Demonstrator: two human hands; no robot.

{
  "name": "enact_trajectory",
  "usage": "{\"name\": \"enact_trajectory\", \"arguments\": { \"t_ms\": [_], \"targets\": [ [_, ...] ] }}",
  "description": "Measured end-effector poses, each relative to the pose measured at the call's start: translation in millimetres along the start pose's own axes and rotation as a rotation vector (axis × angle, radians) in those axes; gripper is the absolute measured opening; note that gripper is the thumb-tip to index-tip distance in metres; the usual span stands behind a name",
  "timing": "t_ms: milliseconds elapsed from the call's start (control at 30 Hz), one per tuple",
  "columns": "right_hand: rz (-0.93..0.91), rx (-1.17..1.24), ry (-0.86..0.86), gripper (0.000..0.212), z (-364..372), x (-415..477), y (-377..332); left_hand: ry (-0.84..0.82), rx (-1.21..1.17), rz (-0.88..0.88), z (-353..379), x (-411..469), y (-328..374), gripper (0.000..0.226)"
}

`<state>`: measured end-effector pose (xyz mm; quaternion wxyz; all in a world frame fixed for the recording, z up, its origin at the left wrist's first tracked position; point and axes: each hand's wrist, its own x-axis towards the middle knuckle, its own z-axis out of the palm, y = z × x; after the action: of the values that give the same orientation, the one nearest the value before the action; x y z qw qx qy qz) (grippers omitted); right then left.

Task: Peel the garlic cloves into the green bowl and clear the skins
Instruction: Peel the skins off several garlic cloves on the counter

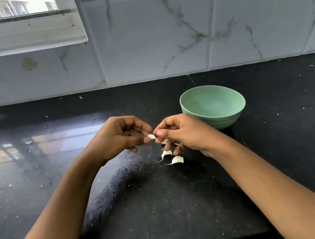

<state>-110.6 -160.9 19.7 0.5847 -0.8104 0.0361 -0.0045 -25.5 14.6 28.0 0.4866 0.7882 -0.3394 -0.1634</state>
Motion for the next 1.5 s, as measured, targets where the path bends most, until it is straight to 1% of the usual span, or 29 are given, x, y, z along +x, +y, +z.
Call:
{"name": "enact_trajectory", "arguments": {
  "t_ms": [100,167,233,333,400,433,500,533,567,633,700,833,967,1067,1100,1200,1233,1300,1367,1433,1500],
  "targets": [
    [0.024,0.112,-0.055,0.01,2,-2,-2,0.003,0.014,0.012,4,0,1,0.014],
    [0.03,0.118,-0.031,0.009,4,-1,-1,0.003,0.045,0.012,5,0,2,0.011],
    [0.028,0.01,0.034,0.007,3,1,1,0.015,0.071,-0.001,2,0,0,0.01],
    [-0.033,-0.323,0.124,0.005,1,3,5,-0.03,0.158,-0.058,-5,-1,-2,0.011],
    [-0.07,-0.413,0.133,0.005,3,4,8,-0.098,0.226,-0.093,-4,-1,-3,0.015],
    [-0.079,-0.423,0.135,0.006,4,5,9,-0.117,0.236,-0.103,-2,-1,-2,0.021],
    [-0.076,-0.356,0.14,0.007,5,6,9,-0.116,0.162,-0.117,2,-1,-2,0.039],
    [-0.064,-0.265,0.14,0.008,5,6,9,-0.102,0.091,-0.118,4,-1,-1,0.044],
    [-0.047,-0.153,0.136,0.009,4,6,8,-0.081,0.022,-0.11,7,0,0,0.044],
    [-0.016,0.045,0.118,0.012,4,5,7,-0.023,-0.07,-0.085,13,0,2,0.033],
    [0.0,0.153,0.116,0.014,4,4,5,0.044,-0.112,-0.06,19,1,4,0.022],
    [0.027,0.275,0.138,0.014,4,5,5,0.173,-0.127,-0.021,23,3,3,0.013],
    [0.0,0.322,0.176,0.014,6,6,4,0.184,-0.147,-0.047,20,5,0,0.005],
    [-0.085,0.185,0.294,0.014,4,8,7,0.153,-0.225,-0.146,11,5,-3,0.005],
    [-0.102,0.106,0.31,0.014,2,9,8,0.112,-0.193,-0.169,9,4,-4,0.005],
    [-0.115,-0.253,0.253,0.015,1,9,11,-0.071,0.166,-0.143,4,1,-4,0.018],
    [-0.121,-0.376,0.234,0.014,2,8,12,-0.129,0.236,-0.133,3,0,-2,0.024],
    [-0.136,-0.544,0.22,0.013,5,7,12,-0.209,0.255,-0.145,0,-1,0,0.033],
    [-0.144,-0.636,0.226,0.011,7,6,12,-0.199,0.349,-0.117,-3,-3,-1,0.033],
    [-0.144,-0.69,0.226,0.008,9,6,13,-0.134,0.498,-0.027,-4,-3,1,0.028],
    [-0.148,-0.731,0.217,0.008,11,7,14,-0.116,0.499,0.034,-3,-4,1,0.026]
  ]
}}
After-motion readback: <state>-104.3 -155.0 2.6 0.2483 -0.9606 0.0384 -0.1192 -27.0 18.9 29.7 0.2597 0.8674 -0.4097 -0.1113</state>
